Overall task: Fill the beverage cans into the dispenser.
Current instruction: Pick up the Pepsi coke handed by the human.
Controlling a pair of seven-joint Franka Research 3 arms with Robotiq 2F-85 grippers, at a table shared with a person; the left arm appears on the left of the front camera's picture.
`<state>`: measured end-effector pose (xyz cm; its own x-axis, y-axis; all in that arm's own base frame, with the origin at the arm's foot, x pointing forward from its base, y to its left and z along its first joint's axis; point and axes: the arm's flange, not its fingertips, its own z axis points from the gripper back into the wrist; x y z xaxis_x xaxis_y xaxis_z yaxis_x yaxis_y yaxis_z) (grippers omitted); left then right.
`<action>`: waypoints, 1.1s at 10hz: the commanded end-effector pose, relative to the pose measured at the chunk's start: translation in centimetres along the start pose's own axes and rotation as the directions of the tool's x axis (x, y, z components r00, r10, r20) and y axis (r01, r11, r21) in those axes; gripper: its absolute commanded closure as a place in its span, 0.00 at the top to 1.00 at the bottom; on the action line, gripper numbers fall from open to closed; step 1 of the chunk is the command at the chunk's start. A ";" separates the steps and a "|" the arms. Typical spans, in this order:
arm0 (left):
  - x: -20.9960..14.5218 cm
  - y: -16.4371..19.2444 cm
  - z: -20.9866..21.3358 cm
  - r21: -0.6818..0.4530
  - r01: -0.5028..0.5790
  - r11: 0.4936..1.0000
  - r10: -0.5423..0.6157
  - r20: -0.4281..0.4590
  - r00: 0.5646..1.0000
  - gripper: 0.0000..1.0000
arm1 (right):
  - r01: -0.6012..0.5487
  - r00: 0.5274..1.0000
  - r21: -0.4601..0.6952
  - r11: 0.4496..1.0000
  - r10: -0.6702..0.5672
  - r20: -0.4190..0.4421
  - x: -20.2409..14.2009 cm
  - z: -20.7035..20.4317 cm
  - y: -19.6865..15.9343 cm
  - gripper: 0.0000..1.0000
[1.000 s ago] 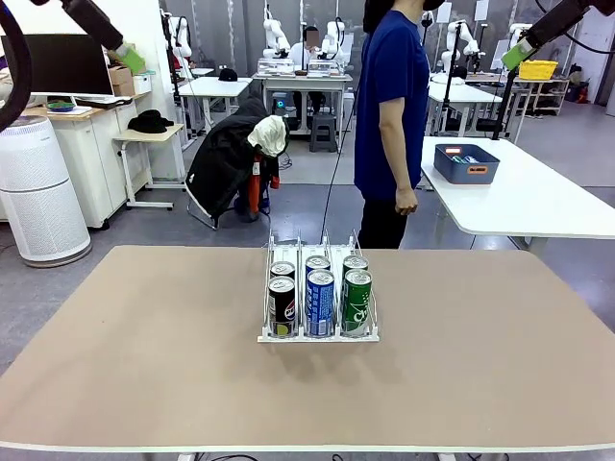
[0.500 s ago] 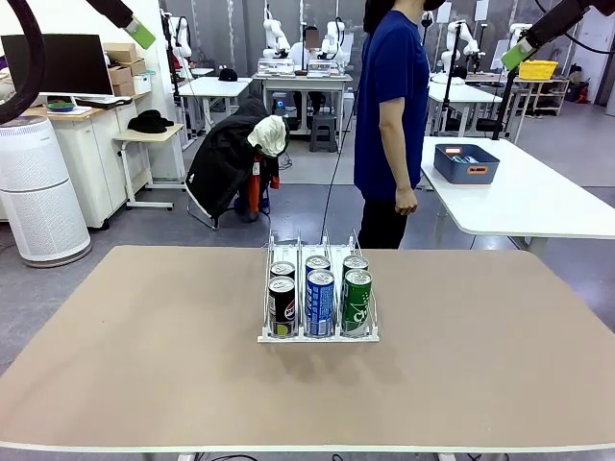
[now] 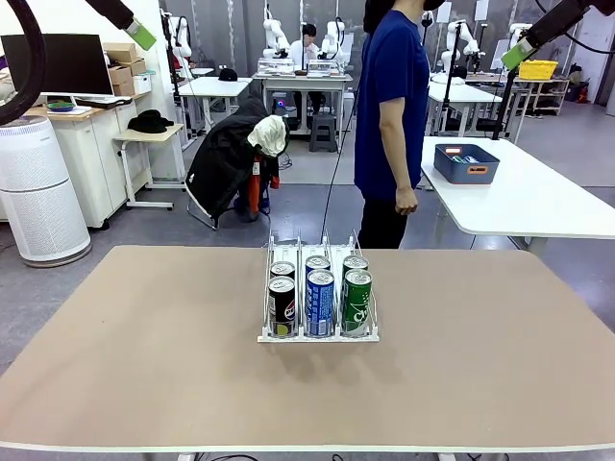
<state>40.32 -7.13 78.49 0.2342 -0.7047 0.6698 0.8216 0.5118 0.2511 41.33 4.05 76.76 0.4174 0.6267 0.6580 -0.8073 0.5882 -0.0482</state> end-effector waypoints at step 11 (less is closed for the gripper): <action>0.8 -0.8 -1.7 -0.019 -0.061 0.998 0.061 -0.022 0.998 1.00 | 0.007 1.000 -0.002 1.000 -0.007 -0.009 0.0 -0.1 0.1 1.00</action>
<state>40.85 -9.09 77.72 0.2976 -0.6875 0.6624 0.8194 0.5400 0.1923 41.33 4.05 76.76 0.4175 0.6268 0.6580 -0.8072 0.5883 -0.0482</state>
